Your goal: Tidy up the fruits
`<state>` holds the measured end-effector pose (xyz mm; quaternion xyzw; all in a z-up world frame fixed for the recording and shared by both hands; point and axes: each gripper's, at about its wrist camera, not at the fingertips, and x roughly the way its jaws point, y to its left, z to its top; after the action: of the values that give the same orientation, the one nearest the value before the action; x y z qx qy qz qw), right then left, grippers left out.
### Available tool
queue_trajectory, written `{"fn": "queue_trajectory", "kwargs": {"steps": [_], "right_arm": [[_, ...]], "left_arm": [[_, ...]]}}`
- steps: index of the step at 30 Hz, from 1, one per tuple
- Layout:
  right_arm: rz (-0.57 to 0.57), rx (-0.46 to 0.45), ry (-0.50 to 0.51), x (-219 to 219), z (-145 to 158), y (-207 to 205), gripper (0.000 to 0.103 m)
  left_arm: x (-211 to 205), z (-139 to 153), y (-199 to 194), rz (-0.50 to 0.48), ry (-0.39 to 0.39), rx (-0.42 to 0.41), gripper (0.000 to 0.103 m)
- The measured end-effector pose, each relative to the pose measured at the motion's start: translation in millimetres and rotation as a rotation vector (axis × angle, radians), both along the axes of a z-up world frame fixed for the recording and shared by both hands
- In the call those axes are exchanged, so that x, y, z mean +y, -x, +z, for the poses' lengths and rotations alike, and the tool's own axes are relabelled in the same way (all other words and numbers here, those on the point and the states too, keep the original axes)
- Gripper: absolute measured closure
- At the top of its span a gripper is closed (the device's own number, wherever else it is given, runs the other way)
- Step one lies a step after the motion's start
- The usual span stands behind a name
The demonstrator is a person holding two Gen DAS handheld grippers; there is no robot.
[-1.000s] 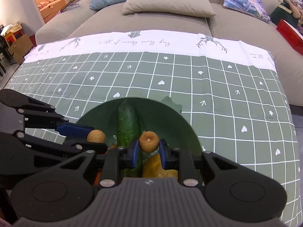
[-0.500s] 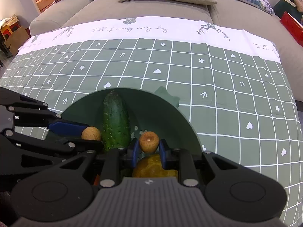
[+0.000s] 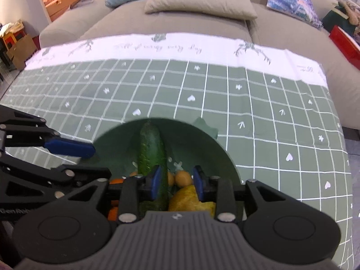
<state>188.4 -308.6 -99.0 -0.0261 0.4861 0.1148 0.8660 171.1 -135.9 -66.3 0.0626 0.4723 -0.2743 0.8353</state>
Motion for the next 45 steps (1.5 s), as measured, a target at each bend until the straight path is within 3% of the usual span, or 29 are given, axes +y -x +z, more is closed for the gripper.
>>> {"fn": "queue_trajectory", "kwargs": {"steps": [3,6,11,17,22,28,35,39,45], "right_arm": [[-0.030,-0.044,-0.019,2.6,21.6,10.8,0.069],[-0.069,-0.103,-0.035,6.5,44.9,25.7,0.051],[-0.108,-0.202,-0.042,24.1,76.1,59.6,0.037],[-0.126,-0.266,-0.048,53.0,83.9,111.1,0.031],[-0.147,-0.258,-0.069,70.1,72.2,148.0,0.031],[-0.158,-0.270,-0.037,77.9,66.5,176.7,0.029],[-0.158,-0.275,-0.013,87.3,56.6,187.6,0.027],[-0.136,-0.270,0.008,93.8,51.3,186.0,0.025],[-0.091,-0.257,0.026,105.0,47.0,186.0,0.022]], "left_arm": [[16.9,24.9,9.0,0.059,0.006,-0.098,0.051],[33.1,50.4,19.0,0.133,-0.003,-0.190,0.039],[55.3,83.0,37.9,0.215,-0.012,-0.288,0.020],[72.7,95.6,79.7,0.280,-0.025,-0.387,0.015],[82.5,84.6,108.1,0.288,-0.037,-0.359,0.015],[104.1,71.5,135.4,0.376,-0.042,-0.305,0.015],[121.6,64.4,146.7,0.465,-0.069,-0.286,0.015],[119.4,56.5,144.7,0.468,-0.163,-0.260,0.015],[122.4,45.8,148.4,0.454,-0.154,-0.208,0.015]]}}
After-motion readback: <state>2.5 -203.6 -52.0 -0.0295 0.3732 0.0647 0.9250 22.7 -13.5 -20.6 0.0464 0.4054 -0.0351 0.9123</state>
